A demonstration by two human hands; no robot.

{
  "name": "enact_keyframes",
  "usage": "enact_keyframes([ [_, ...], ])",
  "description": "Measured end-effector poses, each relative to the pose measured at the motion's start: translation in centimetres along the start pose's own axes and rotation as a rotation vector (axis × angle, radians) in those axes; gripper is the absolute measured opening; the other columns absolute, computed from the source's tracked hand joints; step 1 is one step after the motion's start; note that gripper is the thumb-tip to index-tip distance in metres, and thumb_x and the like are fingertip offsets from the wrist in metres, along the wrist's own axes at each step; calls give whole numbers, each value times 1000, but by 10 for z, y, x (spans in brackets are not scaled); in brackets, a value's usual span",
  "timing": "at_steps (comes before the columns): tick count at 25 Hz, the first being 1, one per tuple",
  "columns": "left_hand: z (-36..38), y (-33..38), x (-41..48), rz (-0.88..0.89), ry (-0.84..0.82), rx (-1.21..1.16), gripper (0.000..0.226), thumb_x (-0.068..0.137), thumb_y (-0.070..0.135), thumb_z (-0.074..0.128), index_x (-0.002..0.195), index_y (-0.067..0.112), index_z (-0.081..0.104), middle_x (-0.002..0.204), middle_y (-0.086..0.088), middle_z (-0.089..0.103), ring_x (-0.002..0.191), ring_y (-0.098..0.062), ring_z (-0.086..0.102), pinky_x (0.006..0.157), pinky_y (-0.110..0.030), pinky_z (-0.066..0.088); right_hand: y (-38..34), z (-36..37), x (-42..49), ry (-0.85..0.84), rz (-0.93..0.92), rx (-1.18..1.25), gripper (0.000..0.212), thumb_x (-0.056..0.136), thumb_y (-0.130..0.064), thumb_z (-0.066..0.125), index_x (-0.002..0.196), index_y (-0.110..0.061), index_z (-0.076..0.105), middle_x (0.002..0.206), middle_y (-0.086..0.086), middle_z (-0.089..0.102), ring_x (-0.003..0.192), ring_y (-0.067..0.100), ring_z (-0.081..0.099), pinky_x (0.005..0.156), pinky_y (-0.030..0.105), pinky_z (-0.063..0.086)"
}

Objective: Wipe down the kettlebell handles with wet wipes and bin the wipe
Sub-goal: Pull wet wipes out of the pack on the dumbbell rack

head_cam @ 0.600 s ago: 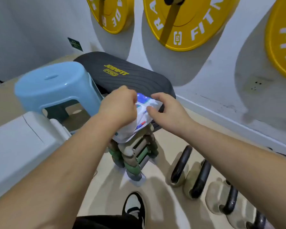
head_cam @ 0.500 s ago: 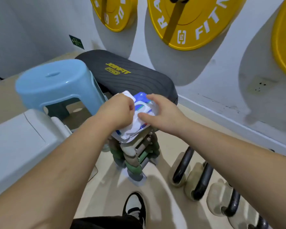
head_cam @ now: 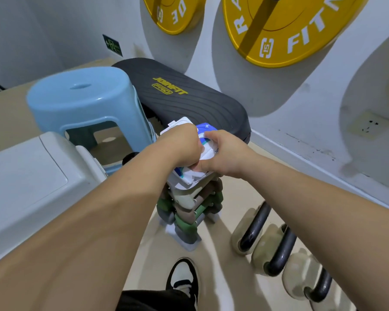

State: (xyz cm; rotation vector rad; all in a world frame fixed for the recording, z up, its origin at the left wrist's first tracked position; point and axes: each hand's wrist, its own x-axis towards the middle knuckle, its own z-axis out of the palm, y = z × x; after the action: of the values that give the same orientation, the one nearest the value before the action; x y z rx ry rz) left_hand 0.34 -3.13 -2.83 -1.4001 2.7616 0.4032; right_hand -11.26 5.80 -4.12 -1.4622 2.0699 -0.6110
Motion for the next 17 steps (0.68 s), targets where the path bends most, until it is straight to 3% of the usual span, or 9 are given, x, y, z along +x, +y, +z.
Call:
enact_keyframes([
  [8,1,0,-9,96,88,105,31,95,26,54,69,17,39,95,-7,51,81,-27,51,65,-32,38,-6,1,-1,3,24,-103,96,44,-67,77,131,-34,55,115,-15,48,105,22,62,87,45,57],
  [10,0,-1,-9,100,99,77,25,94,26,55,75,16,42,96,-6,50,82,-28,50,65,-34,39,-7,3,-2,15,12,-143,87,41,-72,70,119,-34,58,109,-15,54,101,21,62,85,44,57],
  [13,1,-7,-10,103,122,-91,12,98,23,51,94,11,51,91,-4,56,80,-28,54,66,-36,43,-6,5,-9,130,-31,-178,73,56,-69,77,114,-28,58,112,-11,60,106,18,60,83,41,55],
  [15,-3,-15,-11,91,118,-264,12,96,23,53,93,12,57,88,-2,64,82,-23,60,67,-34,46,-6,3,-11,172,-65,-186,79,60,-69,79,124,-27,58,122,-10,60,109,16,59,85,41,55],
  [17,-9,-16,-16,101,46,-270,20,93,26,63,87,7,65,85,-5,67,80,-17,55,62,-27,40,-5,2,-11,139,-41,-181,80,60,-70,78,123,-23,60,117,-8,66,104,16,62,84,41,56],
])
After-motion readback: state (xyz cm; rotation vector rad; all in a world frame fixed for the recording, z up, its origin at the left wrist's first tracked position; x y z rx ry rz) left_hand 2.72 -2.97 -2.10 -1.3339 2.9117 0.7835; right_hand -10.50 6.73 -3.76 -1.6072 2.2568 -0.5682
